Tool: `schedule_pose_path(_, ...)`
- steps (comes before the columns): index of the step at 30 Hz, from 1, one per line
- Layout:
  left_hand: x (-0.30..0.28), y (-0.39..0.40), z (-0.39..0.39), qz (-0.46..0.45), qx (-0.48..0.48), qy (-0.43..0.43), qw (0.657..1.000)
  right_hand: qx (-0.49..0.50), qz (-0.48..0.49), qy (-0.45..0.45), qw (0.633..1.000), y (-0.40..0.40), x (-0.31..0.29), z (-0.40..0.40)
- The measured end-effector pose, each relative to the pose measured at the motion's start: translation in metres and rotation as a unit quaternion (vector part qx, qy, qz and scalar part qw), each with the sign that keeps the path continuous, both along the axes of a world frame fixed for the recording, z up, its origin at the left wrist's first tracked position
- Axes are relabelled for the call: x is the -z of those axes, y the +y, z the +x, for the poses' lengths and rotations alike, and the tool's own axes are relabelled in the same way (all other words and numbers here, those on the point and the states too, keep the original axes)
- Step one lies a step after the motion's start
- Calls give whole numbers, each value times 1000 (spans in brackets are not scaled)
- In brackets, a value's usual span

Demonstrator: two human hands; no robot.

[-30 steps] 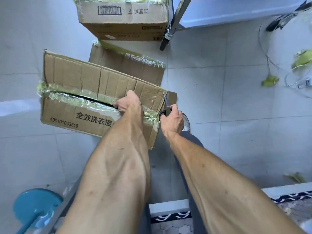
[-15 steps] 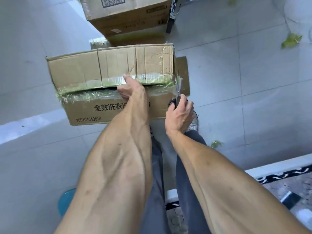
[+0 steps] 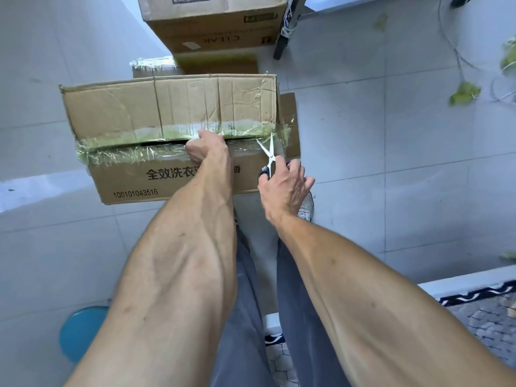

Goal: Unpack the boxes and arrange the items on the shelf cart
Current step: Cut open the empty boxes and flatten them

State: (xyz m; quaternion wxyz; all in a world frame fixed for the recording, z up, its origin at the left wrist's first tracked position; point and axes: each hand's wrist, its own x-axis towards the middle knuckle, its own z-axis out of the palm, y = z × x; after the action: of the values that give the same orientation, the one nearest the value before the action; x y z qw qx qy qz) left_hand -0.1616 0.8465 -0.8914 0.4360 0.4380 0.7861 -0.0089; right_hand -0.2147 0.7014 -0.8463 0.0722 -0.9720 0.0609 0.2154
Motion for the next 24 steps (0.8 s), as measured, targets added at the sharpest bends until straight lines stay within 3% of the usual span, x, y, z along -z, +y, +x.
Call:
schedule_pose_path(8, 3, 7, 1, -9, -10, -16, 1000, 87, -20, 9, 996, 13, -5, 12)
schedule_pose_path(18, 1, 8, 4, 6, 99, 54, 994, 40, 8, 54, 998, 18, -2, 32)
schedule_pose_path(24, 6, 1, -10, 15, 44, -49, 998, 32, 15, 61, 997, 17, 0, 41)
